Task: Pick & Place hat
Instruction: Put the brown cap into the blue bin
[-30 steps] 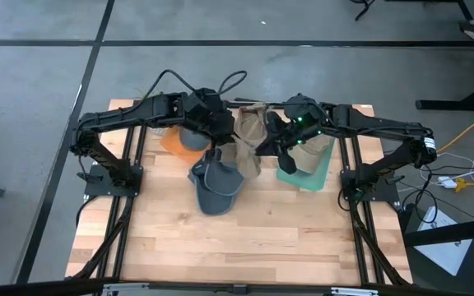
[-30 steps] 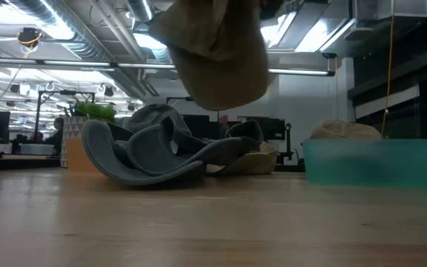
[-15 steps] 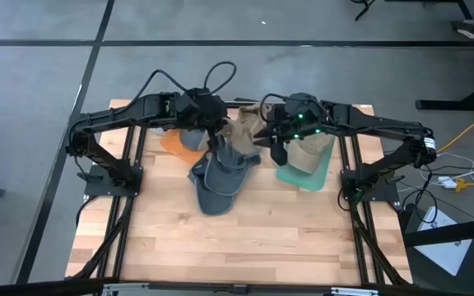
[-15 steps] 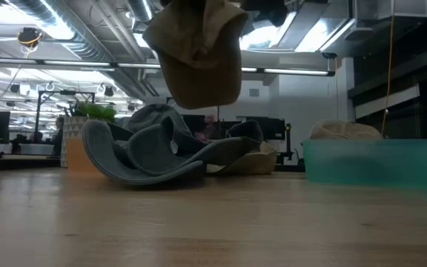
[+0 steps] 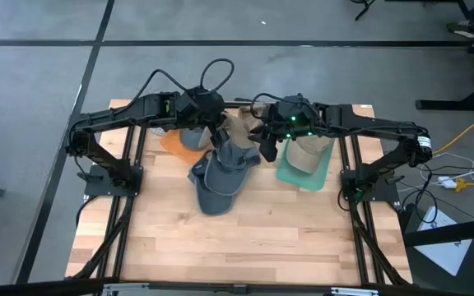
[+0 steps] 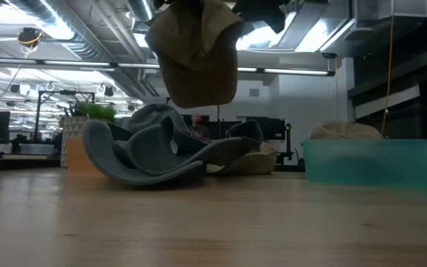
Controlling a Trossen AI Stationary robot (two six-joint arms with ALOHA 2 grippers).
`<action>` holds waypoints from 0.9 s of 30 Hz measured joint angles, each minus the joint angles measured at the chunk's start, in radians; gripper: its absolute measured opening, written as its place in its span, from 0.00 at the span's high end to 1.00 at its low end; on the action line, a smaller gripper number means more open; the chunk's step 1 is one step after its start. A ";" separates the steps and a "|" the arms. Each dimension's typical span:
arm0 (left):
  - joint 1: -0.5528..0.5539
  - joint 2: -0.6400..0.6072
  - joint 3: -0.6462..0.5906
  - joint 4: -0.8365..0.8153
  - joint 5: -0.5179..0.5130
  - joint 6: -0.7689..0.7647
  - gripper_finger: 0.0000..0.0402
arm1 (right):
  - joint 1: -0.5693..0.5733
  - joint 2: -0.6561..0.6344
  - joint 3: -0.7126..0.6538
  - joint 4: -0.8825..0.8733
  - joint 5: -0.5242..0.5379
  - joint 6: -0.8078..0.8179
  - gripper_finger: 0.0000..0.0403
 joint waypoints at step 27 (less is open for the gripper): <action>-0.007 0.001 0.000 -0.033 -0.039 -0.091 0.93 | 0.000 0.027 0.000 -0.064 0.037 -0.016 0.97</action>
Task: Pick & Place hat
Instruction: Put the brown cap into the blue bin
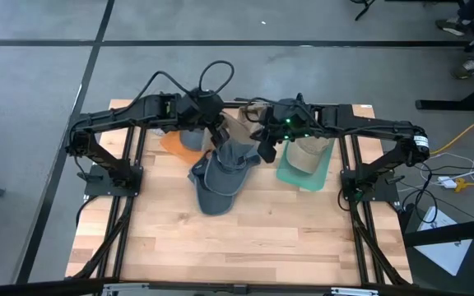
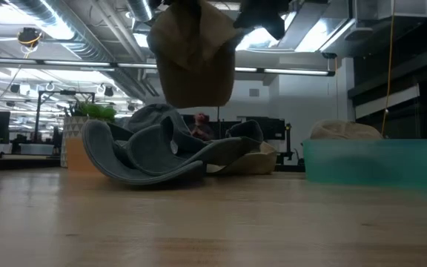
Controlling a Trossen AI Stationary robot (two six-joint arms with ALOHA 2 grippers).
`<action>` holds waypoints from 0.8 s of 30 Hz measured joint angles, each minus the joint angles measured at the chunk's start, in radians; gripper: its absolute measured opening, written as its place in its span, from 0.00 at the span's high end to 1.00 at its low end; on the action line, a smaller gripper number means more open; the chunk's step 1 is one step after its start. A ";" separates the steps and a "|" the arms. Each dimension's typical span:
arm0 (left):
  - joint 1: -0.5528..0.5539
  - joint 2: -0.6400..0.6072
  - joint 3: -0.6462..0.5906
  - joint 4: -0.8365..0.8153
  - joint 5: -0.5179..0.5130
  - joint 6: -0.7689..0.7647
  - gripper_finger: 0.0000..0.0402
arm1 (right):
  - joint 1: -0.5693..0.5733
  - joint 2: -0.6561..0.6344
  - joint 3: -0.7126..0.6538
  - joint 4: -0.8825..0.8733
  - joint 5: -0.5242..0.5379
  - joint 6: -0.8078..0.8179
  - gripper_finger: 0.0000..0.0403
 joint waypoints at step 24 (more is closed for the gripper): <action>-0.002 -0.003 0.001 -0.154 -0.047 0.254 0.96 | 0.037 -0.090 -0.001 -0.162 0.023 0.028 0.79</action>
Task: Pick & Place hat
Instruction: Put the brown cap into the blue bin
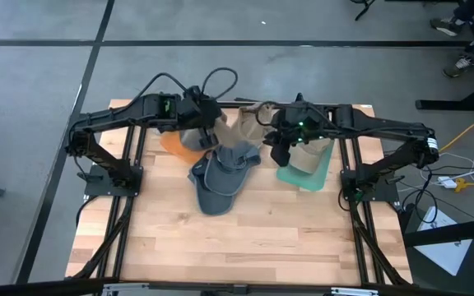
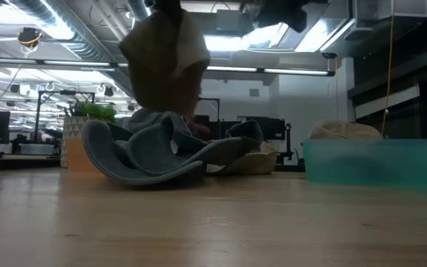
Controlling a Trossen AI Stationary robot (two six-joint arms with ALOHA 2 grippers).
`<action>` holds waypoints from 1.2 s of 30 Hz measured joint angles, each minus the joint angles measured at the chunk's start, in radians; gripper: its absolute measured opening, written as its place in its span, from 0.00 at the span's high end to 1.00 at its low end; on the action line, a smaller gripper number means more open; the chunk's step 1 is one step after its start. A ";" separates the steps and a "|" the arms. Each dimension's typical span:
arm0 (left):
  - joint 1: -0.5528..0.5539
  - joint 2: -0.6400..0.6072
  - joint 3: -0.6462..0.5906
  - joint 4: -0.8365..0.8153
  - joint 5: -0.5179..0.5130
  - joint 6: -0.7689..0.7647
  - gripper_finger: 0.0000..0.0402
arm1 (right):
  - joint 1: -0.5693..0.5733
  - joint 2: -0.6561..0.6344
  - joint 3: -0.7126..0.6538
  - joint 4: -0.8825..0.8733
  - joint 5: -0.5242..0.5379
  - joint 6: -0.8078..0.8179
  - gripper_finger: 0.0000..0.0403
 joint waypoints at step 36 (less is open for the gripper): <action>-0.278 0.002 0.000 0.323 0.231 0.549 0.96 | -0.007 0.155 0.000 0.503 -0.633 -0.187 0.37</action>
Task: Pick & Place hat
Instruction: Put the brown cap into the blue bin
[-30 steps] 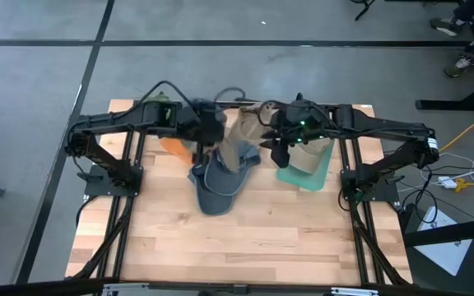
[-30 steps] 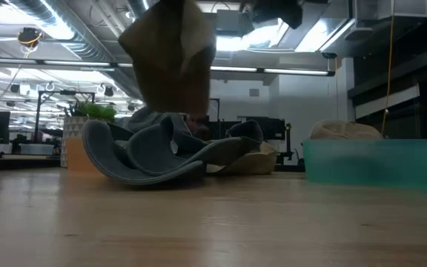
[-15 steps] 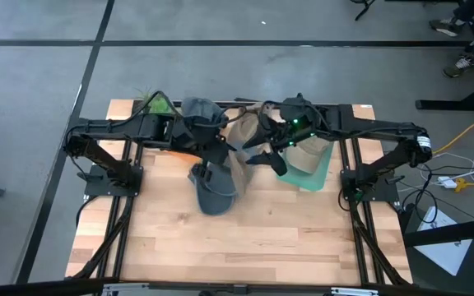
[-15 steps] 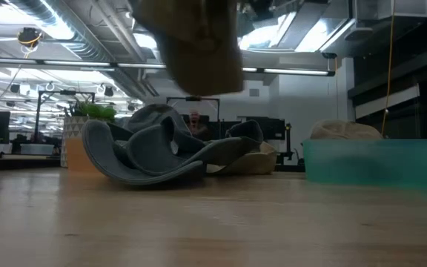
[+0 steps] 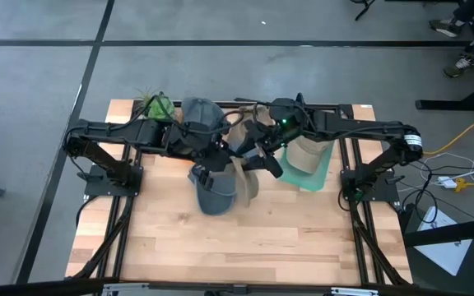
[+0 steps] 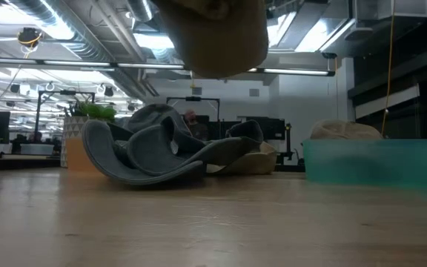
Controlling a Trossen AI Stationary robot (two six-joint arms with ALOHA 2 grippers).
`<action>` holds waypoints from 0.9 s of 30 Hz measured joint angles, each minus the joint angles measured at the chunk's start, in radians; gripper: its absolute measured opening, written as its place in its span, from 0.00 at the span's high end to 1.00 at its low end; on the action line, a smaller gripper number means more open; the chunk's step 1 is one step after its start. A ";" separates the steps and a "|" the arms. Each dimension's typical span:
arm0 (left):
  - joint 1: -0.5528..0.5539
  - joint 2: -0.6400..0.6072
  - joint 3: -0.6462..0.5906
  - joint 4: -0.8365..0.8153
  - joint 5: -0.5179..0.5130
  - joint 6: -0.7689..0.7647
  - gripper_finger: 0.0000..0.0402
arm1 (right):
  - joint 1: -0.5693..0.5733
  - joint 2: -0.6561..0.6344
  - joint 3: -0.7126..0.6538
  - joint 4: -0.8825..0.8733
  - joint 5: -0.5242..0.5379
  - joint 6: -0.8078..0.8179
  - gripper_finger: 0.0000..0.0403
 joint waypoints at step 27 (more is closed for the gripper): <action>-0.015 0.002 -0.001 0.008 -0.010 -0.155 0.85 | 0.000 -0.001 0.001 -0.131 -0.047 -0.024 0.96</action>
